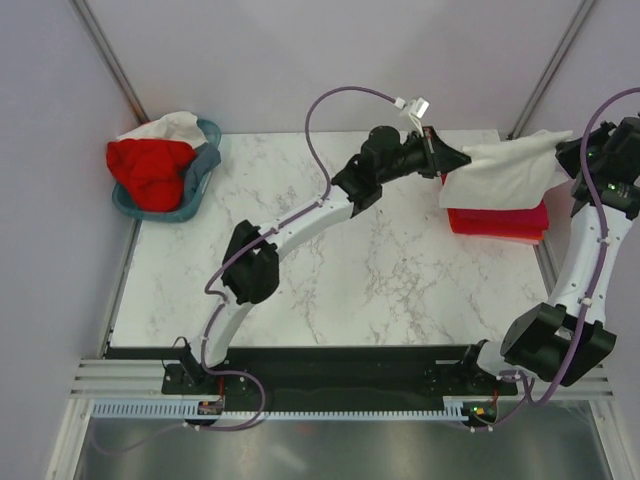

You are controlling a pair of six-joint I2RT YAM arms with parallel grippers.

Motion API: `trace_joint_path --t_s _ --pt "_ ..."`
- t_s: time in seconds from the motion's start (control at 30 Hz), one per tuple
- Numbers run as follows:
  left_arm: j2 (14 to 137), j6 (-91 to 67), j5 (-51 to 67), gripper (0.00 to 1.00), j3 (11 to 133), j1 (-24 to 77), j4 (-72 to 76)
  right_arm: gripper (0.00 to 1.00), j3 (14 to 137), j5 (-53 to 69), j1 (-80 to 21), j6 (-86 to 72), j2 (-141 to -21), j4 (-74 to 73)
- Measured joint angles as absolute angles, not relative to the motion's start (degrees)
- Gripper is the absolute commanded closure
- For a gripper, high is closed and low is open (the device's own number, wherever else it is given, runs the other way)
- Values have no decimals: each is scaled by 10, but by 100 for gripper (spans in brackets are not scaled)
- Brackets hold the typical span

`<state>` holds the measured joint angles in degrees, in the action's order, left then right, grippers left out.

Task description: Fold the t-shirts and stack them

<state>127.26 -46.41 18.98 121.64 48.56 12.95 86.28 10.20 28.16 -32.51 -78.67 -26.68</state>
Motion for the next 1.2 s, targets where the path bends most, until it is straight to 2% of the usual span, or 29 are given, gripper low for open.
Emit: trace_joint_path --t_s 0.2,0.43,0.83,1.2 --pt "1394 -501 179 98 1296 519 171 100 863 90 333 -308 -788 -279" --pt "1476 -543 145 98 1348 526 220 100 863 78 347 -295 -824 -278" --pt "1540 -552 55 98 1439 528 257 100 869 99 348 -304 -929 -244" --pt "1570 -553 -29 98 1446 528 279 100 917 140 335 -308 -995 -222"
